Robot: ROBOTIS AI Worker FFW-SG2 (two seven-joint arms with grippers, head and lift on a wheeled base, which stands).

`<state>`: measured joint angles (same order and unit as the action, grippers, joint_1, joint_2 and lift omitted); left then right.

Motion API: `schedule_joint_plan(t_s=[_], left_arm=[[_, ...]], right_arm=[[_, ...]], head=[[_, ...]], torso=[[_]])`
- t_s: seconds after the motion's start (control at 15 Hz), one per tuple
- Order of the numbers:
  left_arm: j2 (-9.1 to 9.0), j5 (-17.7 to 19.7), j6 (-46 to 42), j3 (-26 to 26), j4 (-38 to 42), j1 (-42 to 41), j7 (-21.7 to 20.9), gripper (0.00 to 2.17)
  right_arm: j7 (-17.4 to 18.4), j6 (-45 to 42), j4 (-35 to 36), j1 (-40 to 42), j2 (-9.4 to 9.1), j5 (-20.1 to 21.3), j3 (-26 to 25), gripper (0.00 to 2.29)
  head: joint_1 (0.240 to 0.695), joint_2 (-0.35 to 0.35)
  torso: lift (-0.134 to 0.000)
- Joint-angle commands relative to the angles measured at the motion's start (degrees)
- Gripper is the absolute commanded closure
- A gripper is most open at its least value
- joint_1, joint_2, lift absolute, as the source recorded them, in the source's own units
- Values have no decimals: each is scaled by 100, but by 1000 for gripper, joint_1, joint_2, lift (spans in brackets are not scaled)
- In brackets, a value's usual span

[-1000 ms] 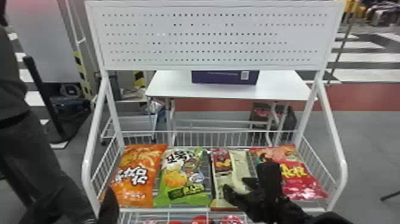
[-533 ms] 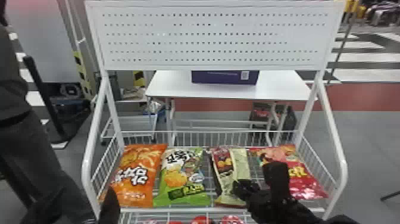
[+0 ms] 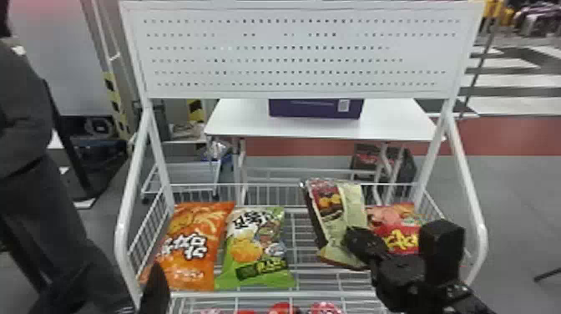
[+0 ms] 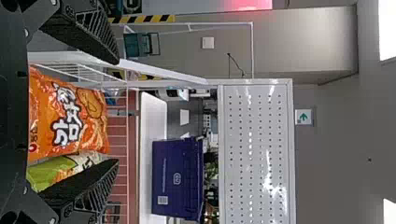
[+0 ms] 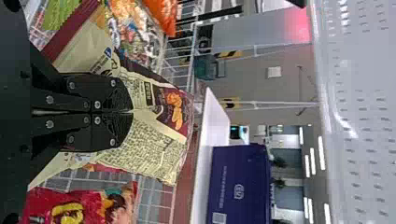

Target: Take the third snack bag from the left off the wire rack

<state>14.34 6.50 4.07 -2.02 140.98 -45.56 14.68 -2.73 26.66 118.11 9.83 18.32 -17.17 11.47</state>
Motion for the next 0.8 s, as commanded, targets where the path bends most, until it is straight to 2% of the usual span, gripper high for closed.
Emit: schedule_joint_plan(t_s=[0.0,0.07,0.13,0.27,0.33,0.47,0.73], left_arm=[[16,0,-24,9,17,-6,0,144],[16,0,-24,9,17,3,0,144],[16,0,-24,9,8,12,0,144],[25,18,-24,9,-9,20,0,144],[42,18,-24,26,-9,29,0,144],[42,44,-24,53,-1,29,0,144],[33,44,-59,70,-9,-6,9,144]], right_arm=[[-8,-473,890,871,199,-181,-496,2240],[-8,-895,1153,1337,304,-208,-734,2240],[-17,-1229,1311,1759,339,-217,-953,2240],[-26,-2213,1522,2699,401,-524,-1542,2240],[-26,-2389,1593,3024,427,-577,-1780,2240],[-17,-2617,1601,3376,454,-700,-2122,2240],[18,-2951,1478,3710,427,-920,-2483,2240]], head=[[499,0],[499,0],[499,0],[499,0],[499,0],[499,0],[499,0]], torso=[[0],[0],[0],[0],[0],[0],[0]])
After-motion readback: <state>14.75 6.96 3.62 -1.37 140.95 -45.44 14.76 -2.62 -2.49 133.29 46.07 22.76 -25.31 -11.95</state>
